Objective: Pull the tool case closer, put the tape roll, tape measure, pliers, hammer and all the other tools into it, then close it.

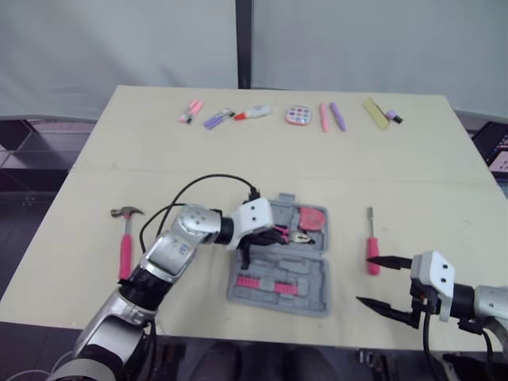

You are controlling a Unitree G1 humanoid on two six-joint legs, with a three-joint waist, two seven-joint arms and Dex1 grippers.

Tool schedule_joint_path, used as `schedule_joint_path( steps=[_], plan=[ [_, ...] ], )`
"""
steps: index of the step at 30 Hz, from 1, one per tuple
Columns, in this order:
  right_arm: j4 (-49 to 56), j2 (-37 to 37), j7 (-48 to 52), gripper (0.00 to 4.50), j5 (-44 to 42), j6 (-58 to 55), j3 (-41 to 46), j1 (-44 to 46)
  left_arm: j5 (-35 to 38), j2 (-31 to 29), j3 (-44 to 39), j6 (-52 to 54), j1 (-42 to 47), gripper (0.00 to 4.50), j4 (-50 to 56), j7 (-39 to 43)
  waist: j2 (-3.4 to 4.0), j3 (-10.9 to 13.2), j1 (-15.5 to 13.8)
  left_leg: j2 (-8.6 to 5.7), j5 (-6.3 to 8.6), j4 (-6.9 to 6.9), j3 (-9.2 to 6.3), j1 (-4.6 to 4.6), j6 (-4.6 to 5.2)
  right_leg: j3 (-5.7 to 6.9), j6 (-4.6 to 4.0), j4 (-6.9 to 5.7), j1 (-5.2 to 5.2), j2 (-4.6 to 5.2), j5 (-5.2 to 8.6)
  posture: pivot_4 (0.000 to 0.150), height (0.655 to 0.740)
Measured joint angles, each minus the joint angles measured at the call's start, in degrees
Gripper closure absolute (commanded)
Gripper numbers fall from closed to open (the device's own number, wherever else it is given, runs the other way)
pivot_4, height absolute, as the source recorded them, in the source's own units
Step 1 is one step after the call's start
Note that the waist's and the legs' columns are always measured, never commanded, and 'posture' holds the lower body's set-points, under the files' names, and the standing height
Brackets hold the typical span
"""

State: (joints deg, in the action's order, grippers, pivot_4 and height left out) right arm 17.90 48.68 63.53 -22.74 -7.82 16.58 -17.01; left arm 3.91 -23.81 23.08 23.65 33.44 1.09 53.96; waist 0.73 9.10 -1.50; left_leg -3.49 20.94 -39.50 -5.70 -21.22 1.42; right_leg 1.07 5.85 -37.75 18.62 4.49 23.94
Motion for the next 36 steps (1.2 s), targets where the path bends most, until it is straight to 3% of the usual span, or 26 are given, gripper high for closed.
schedule_joint_path(
  steps=[10,36],
  plan=[
    [0.2,0.0,-0.4,0.0,-0.1,-0.1,0.0,-0.8,-3.2,0.0,1.9,-8.5,-2.7,4.45,-4.1,0.9,0.01,0.0,0.1,0.01,0.0,0.0,0.0,0.01,0.0,0.01,0.0,-0.03,0.0,-0.01,0.0,0.15,0.7134],
    [2.3,-0.1,-0.7,0.0,-0.9,-1.0,1.8,-3.0,-8.0,1.3,2.8,-11.7,-4.1,4.45,-7.9,-0.2,0.02,0.0,0.1,0.0,0.0,0.0,0.0,0.04,0.0,0.02,0.0,-0.03,0.0,0.0,0.0,0.15,0.7134]
  ],
)
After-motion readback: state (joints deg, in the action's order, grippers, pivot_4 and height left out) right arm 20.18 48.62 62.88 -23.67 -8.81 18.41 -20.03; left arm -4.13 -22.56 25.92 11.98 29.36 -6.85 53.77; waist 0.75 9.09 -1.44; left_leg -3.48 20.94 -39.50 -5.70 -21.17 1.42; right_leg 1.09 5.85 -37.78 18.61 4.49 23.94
